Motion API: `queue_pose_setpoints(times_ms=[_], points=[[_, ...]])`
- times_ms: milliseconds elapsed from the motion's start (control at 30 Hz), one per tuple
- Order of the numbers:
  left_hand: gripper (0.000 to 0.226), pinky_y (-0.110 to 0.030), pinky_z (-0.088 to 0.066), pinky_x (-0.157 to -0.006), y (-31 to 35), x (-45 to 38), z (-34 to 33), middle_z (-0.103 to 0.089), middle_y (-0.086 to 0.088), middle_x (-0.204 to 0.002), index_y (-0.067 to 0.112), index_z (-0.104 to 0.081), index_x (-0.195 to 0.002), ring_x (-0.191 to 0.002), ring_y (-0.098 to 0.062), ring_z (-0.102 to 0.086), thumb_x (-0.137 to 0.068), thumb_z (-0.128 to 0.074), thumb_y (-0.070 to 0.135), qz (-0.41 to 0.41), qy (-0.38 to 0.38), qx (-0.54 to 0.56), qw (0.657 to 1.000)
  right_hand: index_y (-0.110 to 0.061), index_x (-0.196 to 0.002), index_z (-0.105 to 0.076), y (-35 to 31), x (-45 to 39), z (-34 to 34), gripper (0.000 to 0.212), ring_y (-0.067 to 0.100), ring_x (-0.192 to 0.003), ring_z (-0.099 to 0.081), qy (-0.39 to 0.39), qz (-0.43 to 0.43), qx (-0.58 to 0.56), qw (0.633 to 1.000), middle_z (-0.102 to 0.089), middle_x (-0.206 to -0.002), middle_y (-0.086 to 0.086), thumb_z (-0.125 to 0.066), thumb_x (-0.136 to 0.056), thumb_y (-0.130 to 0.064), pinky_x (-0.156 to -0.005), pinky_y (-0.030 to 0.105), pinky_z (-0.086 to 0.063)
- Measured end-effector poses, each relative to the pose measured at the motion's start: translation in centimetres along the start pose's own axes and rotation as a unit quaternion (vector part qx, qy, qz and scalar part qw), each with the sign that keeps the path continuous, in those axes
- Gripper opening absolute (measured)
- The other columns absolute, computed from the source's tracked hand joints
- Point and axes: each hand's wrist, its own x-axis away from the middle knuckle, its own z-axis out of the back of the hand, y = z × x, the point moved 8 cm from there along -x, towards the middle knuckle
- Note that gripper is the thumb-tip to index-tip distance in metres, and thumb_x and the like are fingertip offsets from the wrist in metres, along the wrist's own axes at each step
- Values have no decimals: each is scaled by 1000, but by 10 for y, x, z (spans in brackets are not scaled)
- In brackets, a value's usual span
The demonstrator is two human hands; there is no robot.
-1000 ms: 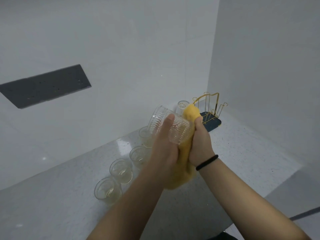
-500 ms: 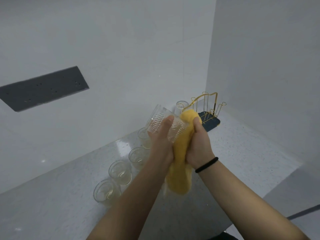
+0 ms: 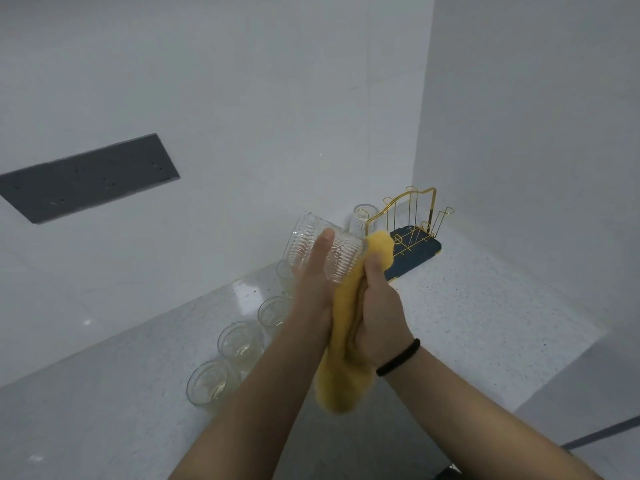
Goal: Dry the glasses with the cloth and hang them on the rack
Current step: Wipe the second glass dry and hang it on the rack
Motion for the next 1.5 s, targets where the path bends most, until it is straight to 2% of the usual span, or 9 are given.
queue_pose_setpoints(times_ms=[133, 267, 400, 533, 633, 767, 1000, 1267, 1500], points=[[15, -46, -51, -95, 8, 19, -19, -72, 5, -74, 29, -56, -82, -80, -17, -66, -87, -71, 29, -57, -50, -65, 995, -19, -137, -43, -33, -17, 8, 67, 25, -121, -51, 24, 93, 42, 994, -56, -130, 6, -26, -91, -64, -107, 48, -39], [11, -48, -53, -95, 20, 13, -15, -76, -7, -98, 21, -75, -94, -98, -27, -71, -84, -73, 17, -121, -117, -144, 975, -23, -127, -54, -35, -35, 17, 64, 24, -109, -60, 3, 118, 159, 980, -65, -116, 5, -26, -88, -65, -99, 48, -46], [57, -45, -59, -84, 9, 15, -12, -71, -14, -110, 7, -63, -121, -101, -33, -69, -74, -75, 37, -62, -155, -236, 957, -22, -127, -55, -45, -37, 24, 62, 25, -109, -60, -20, 144, 202, 969, -65, -117, 8, -28, -90, -64, -99, 48, -47], [34, -37, -59, -83, 6, 18, -7, -74, -9, -104, 15, -70, -105, -94, -25, -72, -82, -61, 37, -16, -188, -273, 943, -1, -74, -56, -65, -21, 17, 62, 17, -68, -53, -11, 275, 232, 933, -57, -71, 23, -29, -91, -53, -71, 40, -50], [46, -37, -60, -82, -1, 21, -6, -73, -13, -103, 12, -72, -102, -90, -25, -73, -74, -70, 48, 46, -231, -275, 932, -17, -50, -36, -71, -15, 18, 50, 7, -43, -31, -19, 334, 234, 913, -32, -43, -9, -35, -84, -54, -47, 23, -29], [64, -39, -58, -86, -15, 23, -5, -75, -10, -103, 15, -76, -102, -94, -24, -72, -56, -86, 58, 104, -287, -197, 932, -21, -44, -32, -72, -20, 20, 50, 4, -37, -25, -41, 321, 256, 911, -27, -36, -12, -43, -88, -44, -43, 20, -25], [68, -35, -61, -77, -4, 24, 6, -70, -2, -111, 20, -53, -125, -95, -21, -72, -68, -82, 42, -85, -91, -322, 939, -17, -43, -25, -96, -24, 37, 60, 9, -37, -23, 151, 361, 331, 859, -23, -40, -5, -36, -100, -31, -45, 28, -20], [53, -29, -60, -65, -22, 30, -12, -66, -17, -105, 7, -65, -117, -79, -24, -69, -86, -55, 49, 135, -253, 3, 958, -29, -44, -27, -96, -21, 40, 49, 5, -38, -24, 58, 428, 178, 884, -27, -36, -10, -37, -91, -43, -42, 27, -18], [40, -39, -60, -79, -5, 16, -2, -67, -5, -116, 26, -48, -124, -95, -21, -71, -90, -66, 33, -121, -103, -223, 962, -18, -47, -27, -103, -22, 41, 55, 10, -36, -25, 147, 436, 275, 844, -22, -42, -6, -37, -99, -32, -42, 22, -16]])
